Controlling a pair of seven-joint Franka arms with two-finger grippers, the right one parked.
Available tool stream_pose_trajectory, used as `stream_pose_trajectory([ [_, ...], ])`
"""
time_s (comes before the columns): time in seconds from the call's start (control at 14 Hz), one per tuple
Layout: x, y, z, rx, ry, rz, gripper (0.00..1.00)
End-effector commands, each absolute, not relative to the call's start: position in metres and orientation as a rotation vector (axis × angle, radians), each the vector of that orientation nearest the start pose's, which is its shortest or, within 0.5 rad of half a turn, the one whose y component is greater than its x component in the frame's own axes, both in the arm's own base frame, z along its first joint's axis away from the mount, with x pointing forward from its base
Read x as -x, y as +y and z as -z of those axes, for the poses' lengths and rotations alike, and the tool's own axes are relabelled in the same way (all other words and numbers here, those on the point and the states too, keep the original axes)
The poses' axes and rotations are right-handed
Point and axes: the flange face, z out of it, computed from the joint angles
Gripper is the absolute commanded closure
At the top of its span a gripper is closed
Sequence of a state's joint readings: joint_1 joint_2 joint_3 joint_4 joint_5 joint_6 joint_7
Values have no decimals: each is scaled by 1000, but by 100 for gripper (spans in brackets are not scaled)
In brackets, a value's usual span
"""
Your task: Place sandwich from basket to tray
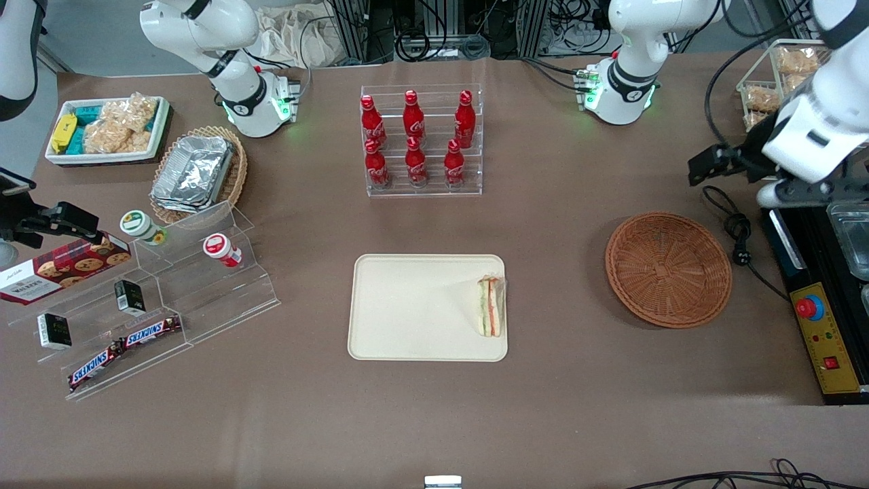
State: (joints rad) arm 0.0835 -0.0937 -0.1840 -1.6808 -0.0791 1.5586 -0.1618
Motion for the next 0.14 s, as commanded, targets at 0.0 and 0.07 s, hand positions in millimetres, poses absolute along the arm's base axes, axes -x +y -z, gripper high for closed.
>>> stream_pose_trajectory([
  [0.0,-534,-74,-618,3197,-77,-67,1],
  [0.07,-538,-71,-623,3199,-88,-54,1],
])
